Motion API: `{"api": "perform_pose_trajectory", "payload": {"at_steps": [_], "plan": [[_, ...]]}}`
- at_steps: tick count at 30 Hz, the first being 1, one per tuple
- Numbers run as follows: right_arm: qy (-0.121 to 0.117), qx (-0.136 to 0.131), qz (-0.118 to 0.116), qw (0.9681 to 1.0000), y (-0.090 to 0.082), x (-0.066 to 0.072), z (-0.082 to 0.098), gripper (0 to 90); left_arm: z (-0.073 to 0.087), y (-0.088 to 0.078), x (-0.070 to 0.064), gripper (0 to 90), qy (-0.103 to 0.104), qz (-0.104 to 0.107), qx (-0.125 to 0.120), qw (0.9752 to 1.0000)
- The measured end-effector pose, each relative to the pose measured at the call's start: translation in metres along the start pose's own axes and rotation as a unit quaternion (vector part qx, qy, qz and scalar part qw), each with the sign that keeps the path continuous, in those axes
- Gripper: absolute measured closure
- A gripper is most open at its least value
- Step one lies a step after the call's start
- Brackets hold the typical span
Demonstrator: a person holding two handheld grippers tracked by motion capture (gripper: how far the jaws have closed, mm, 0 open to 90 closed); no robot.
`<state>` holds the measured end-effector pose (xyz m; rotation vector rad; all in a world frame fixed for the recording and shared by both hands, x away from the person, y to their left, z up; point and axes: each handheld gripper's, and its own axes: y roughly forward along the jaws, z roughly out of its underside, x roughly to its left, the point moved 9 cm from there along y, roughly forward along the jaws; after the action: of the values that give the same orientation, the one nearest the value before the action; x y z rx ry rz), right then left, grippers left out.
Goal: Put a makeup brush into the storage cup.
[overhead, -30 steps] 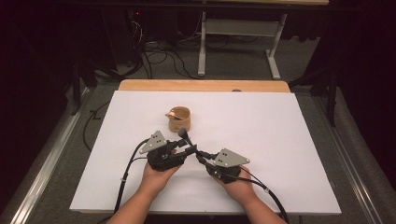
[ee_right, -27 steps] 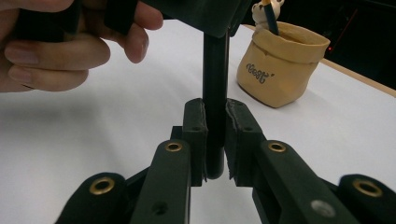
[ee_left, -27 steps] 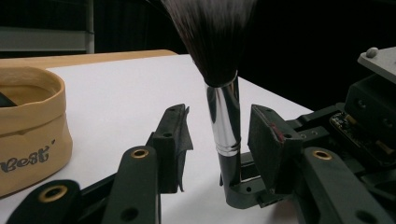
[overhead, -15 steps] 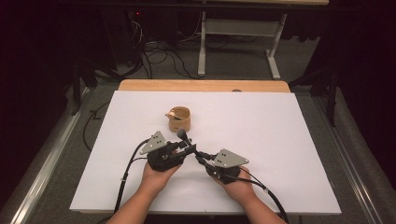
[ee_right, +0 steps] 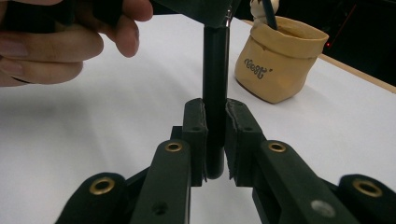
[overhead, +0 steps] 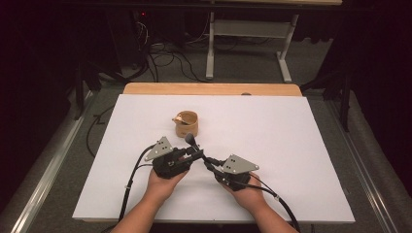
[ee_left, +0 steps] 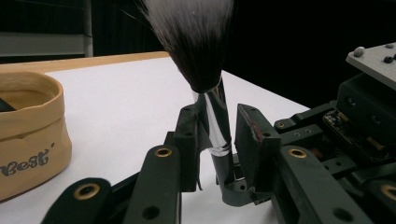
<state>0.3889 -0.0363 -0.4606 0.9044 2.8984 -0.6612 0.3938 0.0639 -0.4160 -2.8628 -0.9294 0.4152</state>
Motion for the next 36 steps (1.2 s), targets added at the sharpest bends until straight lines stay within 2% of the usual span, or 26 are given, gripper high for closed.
{"api": "perform_pose_trajectory", "payload": {"at_steps": [11,27,36], "plan": [[-0.005,-0.001,-0.001,1.0,0.0013,0.0008,0.0005,81.6,-0.0003,-0.0008,0.0001,74.4,-0.007,0.006,-0.001,1.0],[-0.01,0.005,0.011,0.9999,0.002,0.0006,0.0025,80.8,-0.0003,0.0002,-0.004,77.5,0.001,0.016,-0.002,0.9999],[-0.012,0.003,0.007,0.9999,0.0023,0.0004,0.002,80.3,-0.0004,0.0,-0.0047,77.9,0.002,0.019,-0.003,0.9998]]}}
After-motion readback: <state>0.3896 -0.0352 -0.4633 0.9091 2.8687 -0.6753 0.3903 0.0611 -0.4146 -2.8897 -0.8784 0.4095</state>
